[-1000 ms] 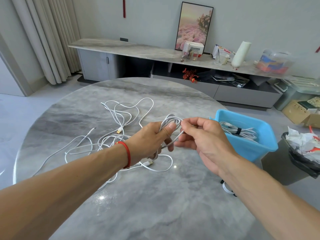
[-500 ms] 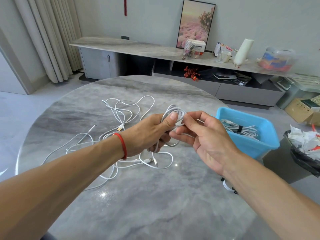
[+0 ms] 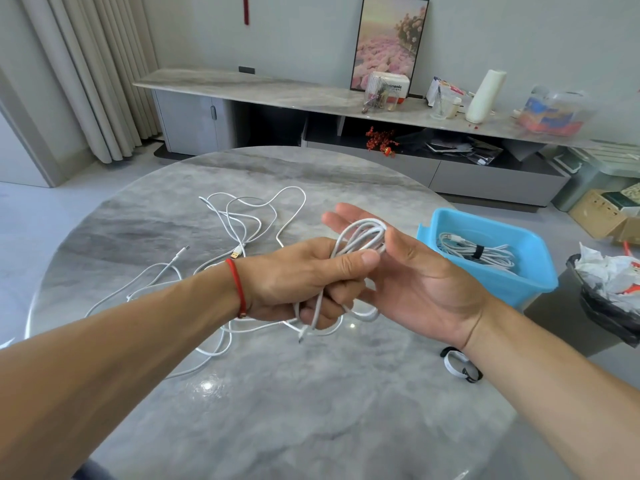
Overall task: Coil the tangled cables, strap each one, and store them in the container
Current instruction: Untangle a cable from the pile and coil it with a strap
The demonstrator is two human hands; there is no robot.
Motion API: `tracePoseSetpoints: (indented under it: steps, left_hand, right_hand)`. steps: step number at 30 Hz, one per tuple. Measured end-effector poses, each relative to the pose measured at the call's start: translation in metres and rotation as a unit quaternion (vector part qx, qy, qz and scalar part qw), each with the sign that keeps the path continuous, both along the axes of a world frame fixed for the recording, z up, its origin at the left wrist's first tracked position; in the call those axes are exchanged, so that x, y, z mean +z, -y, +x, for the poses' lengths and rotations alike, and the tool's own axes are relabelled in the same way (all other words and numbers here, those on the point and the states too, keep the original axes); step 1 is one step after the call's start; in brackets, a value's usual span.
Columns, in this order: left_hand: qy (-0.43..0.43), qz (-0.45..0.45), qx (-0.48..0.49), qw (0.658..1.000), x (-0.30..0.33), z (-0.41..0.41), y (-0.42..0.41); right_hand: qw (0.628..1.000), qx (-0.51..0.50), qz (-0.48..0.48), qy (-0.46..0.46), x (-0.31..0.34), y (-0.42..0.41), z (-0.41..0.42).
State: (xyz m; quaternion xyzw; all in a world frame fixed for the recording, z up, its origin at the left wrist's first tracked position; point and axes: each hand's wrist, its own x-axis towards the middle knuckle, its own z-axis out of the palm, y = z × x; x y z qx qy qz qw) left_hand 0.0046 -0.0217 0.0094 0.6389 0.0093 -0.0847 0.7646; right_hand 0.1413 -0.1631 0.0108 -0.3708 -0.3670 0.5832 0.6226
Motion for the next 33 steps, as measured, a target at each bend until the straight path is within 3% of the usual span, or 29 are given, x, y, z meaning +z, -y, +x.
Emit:
tracePoseSetpoints:
  steps: [3,8,13,19,24,28,33]
  left_hand:
    - [0.001,-0.015,-0.027,1.000,0.003,-0.001,0.002]
    - [0.000,0.026,0.009,1.000,0.002,-0.001,0.004]
    - [0.063,0.259,0.098,0.959,0.000,0.003,0.003]
    - [0.062,0.347,0.169,0.920,-0.001,0.007,0.001]
    - [0.071,0.359,0.212,0.906,-0.003,0.003,-0.005]
    - [0.061,0.314,0.167,0.932,-0.004,0.002,-0.006]
    - [0.062,0.235,0.127,0.962,-0.003,0.003,-0.001]
  right_hand:
    - [0.999,0.036,0.029,0.001,0.003,-0.001,0.002]
    - [0.999,-0.041,0.023,0.008,-0.001,-0.008,-0.002]
    - [0.991,-0.129,0.000,0.047,-0.002,-0.019,-0.007]
    - [0.981,-0.178,-0.011,0.077,-0.001,-0.027,-0.012]
    - [0.985,-0.157,0.009,0.067,-0.001,-0.024,-0.008]
    - [0.975,-0.165,-0.013,0.148,-0.005,-0.020,-0.001]
    - [0.988,-0.120,-0.005,0.096,-0.006,-0.016,0.003]
